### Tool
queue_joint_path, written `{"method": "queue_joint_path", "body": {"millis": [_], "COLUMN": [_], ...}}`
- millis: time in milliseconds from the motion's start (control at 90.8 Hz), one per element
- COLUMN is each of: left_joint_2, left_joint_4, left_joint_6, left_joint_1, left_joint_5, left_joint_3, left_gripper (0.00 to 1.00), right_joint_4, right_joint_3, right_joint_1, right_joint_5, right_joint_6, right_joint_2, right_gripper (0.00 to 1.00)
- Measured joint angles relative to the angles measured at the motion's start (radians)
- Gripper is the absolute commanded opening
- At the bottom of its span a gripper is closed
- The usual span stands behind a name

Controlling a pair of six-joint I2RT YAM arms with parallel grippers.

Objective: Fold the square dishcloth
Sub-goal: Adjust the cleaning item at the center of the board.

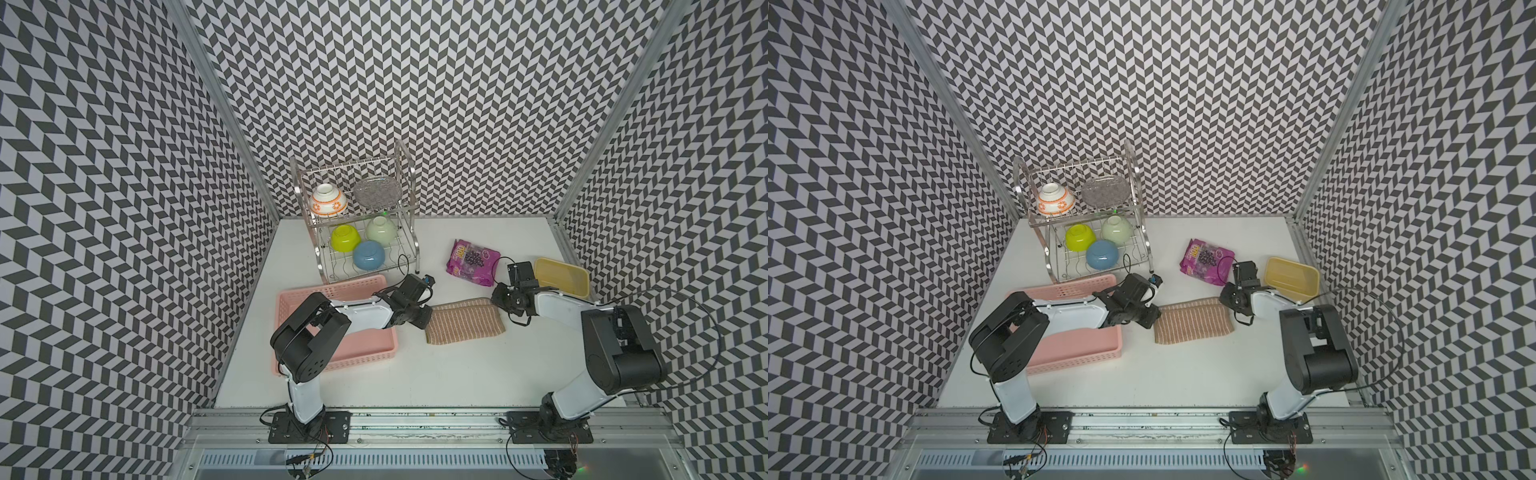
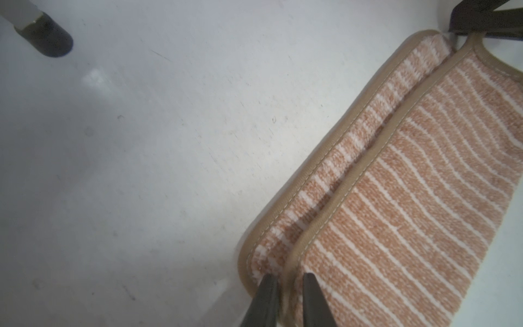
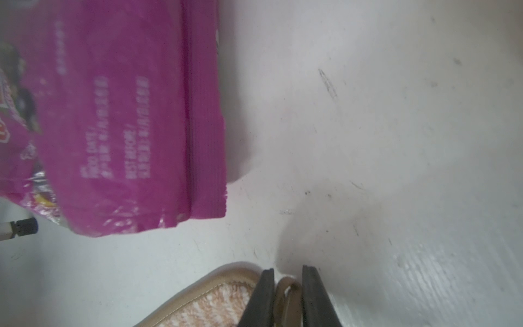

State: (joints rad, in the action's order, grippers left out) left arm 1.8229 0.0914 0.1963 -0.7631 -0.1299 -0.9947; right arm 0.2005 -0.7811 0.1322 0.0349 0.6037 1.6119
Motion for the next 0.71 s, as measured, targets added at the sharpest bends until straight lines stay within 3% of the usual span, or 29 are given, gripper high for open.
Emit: {"method": "queue_joint_path", "body": {"millis": [209,375,705], "left_joint_2": [0.000,0.000,-0.072], "left_joint_4": [0.000,0.000,-0.004], "left_joint_6": [0.006,0.004,0.011], "left_joint_1": [0.000,0.000,0.000], "left_joint_5": [0.001,0.002,-0.005], "left_joint_3": [0.003,0.003,0.010], "left_gripper": [0.00,0.00,0.00], "right_joint_4": [0.001,0.011,0.043], "right_joint_3": [0.000,0.000,-0.007], "right_joint_1": [0.000,0.000,0.000], "right_joint_5": [0.000,-0.005,-0.021], "right_joint_6": [0.000,-0.002,-0.010], "right_joint_2": [0.000,-0.007,-0.100], "right_gripper": [0.18,0.11,0.10]}}
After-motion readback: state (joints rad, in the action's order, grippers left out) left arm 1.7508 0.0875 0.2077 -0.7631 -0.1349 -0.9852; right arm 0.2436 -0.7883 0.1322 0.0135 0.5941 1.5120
